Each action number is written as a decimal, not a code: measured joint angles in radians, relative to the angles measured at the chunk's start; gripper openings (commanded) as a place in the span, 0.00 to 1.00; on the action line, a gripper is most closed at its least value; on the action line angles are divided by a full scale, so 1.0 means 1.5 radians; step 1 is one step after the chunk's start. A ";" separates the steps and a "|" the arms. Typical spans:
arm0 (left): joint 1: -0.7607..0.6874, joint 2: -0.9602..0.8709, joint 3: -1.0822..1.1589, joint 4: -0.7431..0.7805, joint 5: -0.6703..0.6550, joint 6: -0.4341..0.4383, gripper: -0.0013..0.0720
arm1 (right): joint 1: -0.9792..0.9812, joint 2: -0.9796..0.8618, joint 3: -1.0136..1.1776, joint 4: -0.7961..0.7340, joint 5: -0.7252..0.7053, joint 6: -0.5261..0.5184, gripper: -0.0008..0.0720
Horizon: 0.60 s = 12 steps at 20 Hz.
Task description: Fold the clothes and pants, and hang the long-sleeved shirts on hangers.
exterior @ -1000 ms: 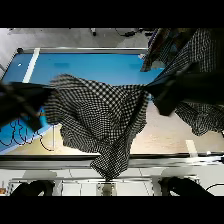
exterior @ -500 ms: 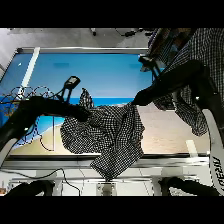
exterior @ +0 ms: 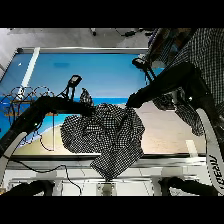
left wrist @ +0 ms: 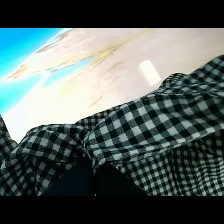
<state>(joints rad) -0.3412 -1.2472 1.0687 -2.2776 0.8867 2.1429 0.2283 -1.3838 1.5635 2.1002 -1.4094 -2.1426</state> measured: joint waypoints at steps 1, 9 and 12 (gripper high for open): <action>0.000 -0.001 0.000 -0.002 0.000 0.000 0.05 | 0.000 0.000 0.000 -0.005 0.004 -0.007 0.57; 0.001 -0.002 0.000 -0.006 -0.005 0.002 0.05 | 0.008 0.015 0.002 0.006 -0.082 -0.058 0.50; 0.001 -0.002 0.000 -0.006 -0.005 0.003 0.05 | 0.045 0.018 -0.012 -0.003 -0.093 -0.037 0.27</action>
<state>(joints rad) -0.3401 -1.2499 1.0683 -2.2871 0.8791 2.1468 0.2955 -1.3571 1.5455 2.0956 -1.5482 -2.1979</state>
